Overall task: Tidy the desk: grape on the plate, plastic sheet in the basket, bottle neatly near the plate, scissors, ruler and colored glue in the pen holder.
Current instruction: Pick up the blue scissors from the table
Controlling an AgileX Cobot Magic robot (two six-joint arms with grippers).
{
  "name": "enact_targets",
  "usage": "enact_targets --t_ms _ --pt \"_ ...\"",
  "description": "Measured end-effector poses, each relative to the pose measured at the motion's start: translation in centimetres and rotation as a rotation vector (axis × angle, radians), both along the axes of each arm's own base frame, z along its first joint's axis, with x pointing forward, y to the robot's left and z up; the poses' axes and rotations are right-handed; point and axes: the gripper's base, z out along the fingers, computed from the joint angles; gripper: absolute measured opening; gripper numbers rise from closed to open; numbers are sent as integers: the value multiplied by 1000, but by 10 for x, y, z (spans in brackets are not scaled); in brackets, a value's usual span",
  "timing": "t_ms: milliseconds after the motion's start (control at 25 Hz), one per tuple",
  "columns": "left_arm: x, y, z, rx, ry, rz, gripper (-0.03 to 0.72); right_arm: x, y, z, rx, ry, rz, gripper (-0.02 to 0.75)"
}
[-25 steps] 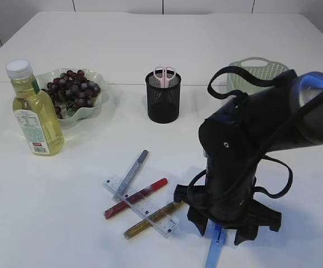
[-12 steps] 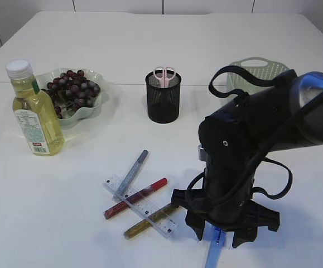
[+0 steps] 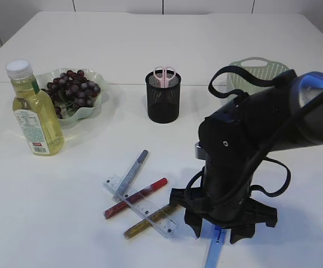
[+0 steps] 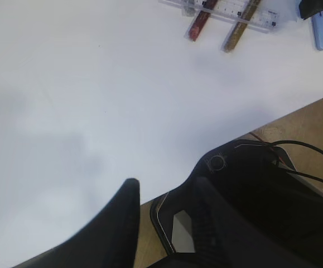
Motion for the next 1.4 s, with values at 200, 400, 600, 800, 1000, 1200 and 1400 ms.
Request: enact_targets --t_ms 200,400,600,800,1000,1200,1400 --pt "0 0 0 0 0 0 237 1 0 0 9 -11 -5 475" --pt "0 0 0 0 0 0 237 1 0 0 7 -13 -8 475" --pt "0 0 0 0 0 0 237 1 -1 -1 1 -8 -11 475" --pt "0 0 0 1 -1 0 237 -9 -9 -11 -30 34 -11 419" --pt "0 0 0 1 -1 0 237 -9 -8 -11 -26 29 -20 363" --pt "0 0 0 1 -1 0 237 -7 -9 -11 -32 12 -18 356" --pt "0 0 0 0 0 0 237 -6 -10 -11 -47 3 -2 355"
